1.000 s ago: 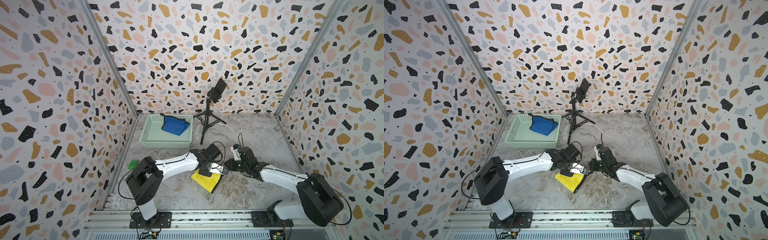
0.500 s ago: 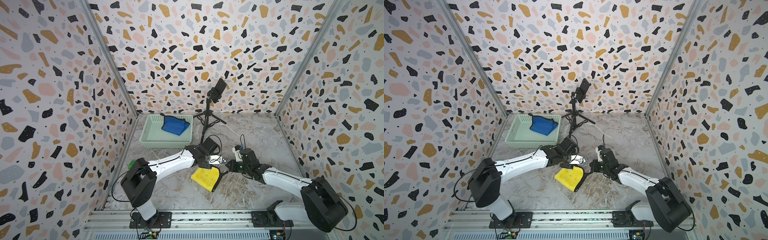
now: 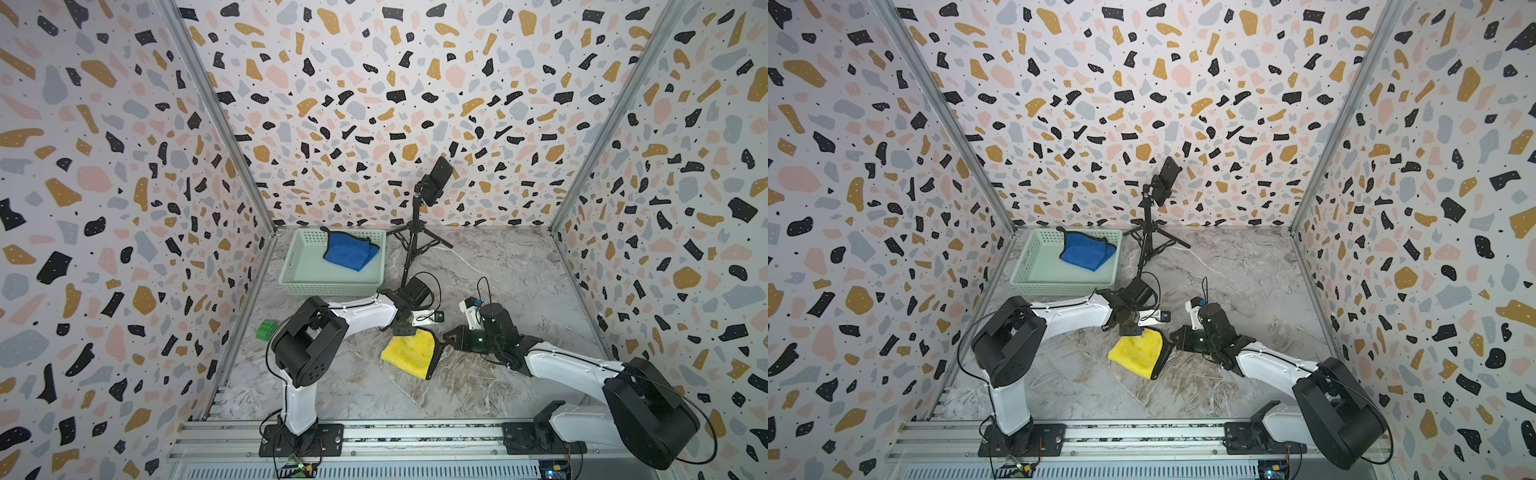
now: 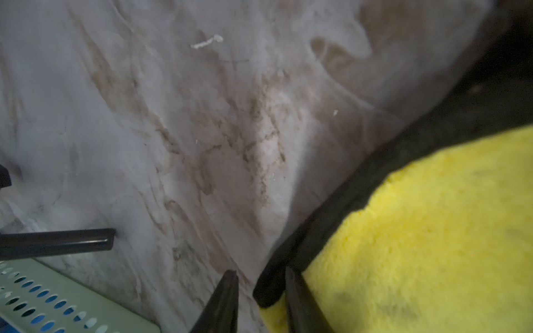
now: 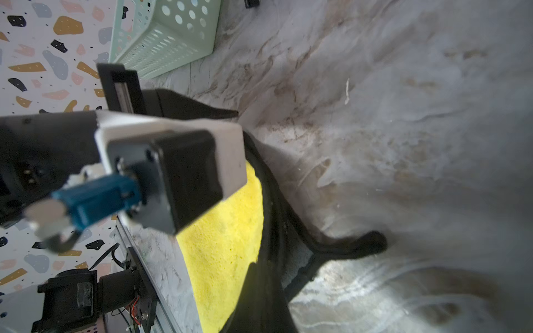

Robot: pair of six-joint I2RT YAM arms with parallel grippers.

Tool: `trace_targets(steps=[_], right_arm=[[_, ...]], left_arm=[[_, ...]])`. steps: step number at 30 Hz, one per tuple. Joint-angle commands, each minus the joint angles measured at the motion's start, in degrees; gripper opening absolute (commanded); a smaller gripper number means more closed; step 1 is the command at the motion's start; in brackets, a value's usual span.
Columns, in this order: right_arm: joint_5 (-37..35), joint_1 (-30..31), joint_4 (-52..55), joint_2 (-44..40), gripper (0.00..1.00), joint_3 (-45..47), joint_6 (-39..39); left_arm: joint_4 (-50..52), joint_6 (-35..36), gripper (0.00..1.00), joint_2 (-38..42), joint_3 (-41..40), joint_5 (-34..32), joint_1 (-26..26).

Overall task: Fold the square dishcloth
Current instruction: Fold the cleaning item at the center of the board, then smooth out the cleaning item at the center of the board.

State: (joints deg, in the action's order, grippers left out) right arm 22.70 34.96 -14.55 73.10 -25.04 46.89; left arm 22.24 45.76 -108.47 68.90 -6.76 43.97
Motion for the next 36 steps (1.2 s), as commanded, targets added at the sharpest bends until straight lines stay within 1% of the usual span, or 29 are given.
trace_targets(steps=[1, 3, 4, 5, 8, 11, 15, 18, 20, 24, 26, 29, 33, 36], right_arm=[[-2.6, 1.6, -2.4, -1.4, 0.00, 1.0, 3.2], [-3.9, 2.7, -1.9, -1.9, 0.00, 0.7, 3.3], [-4.5, 3.2, -1.7, -2.2, 0.00, 0.6, 3.4], [-5.2, 3.7, -1.3, -2.5, 0.00, 0.4, 3.3], [-6.2, 5.6, -1.1, -3.2, 0.00, -0.2, 3.7], [-6.1, 7.9, -2.3, -0.9, 0.00, -1.5, 4.2], [-4.9, 9.8, -6.5, 5.1, 0.00, -1.9, 5.6], [-4.6, 10.5, -10.4, 9.7, 0.00, -1.1, 6.9], [-5.0, 10.5, -12.8, 12.4, 0.00, -0.2, 7.6], [-8.5, 10.5, -11.5, 14.9, 0.00, 0.7, 6.8], [-10.3, 10.5, -9.4, 14.2, 0.00, 0.9, 6.1], [-11.3, 11.1, -6.1, 10.5, 0.00, 0.9, 5.4], [-14.4, 15.6, 1.1, 2.8, 0.00, -1.5, 3.8], [-15.8, 19.1, 2.0, 0.1, 0.00, -1.6, 4.4]], left_arm=[[-0.1, -3.0, 0.44, 0.0, 1.0, 1.1, -0.2], [0.5, -4.8, 0.58, 2.9, 0.9, 3.7, -0.4], [0.4, -5.5, 0.63, 5.0, 0.6, 4.9, -0.5], [0.5, -6.2, 0.66, 7.1, 0.1, 6.1, -0.7], [1.9, -7.9, 0.70, 13.8, -1.0, 9.1, -1.1], [7.3, -8.0, 0.70, 18.3, -2.7, 12.2, -1.2], [10.7, -8.0, 0.63, 18.9, -6.8, 13.2, -0.8], [6.1, -8.6, 0.58, 17.4, -10.2, 10.3, -0.7], [3.9, -8.6, 0.57, 15.1, -11.1, 7.8, -0.7], [3.3, -7.0, 0.56, 10.7, -11.2, 3.4, -0.9], [3.1, -6.5, 0.56, 9.5, -11.4, 2.1, -1.4], [1.2, -6.0, 0.57, 9.9, -12.9, 1.1, -1.7], [2.8, -7.5, 0.64, 15.9, -14.2, 5.6, -1.8], [8.5, -9.6, 0.67, 21.9, -12.6, 10.9, -2.1]])
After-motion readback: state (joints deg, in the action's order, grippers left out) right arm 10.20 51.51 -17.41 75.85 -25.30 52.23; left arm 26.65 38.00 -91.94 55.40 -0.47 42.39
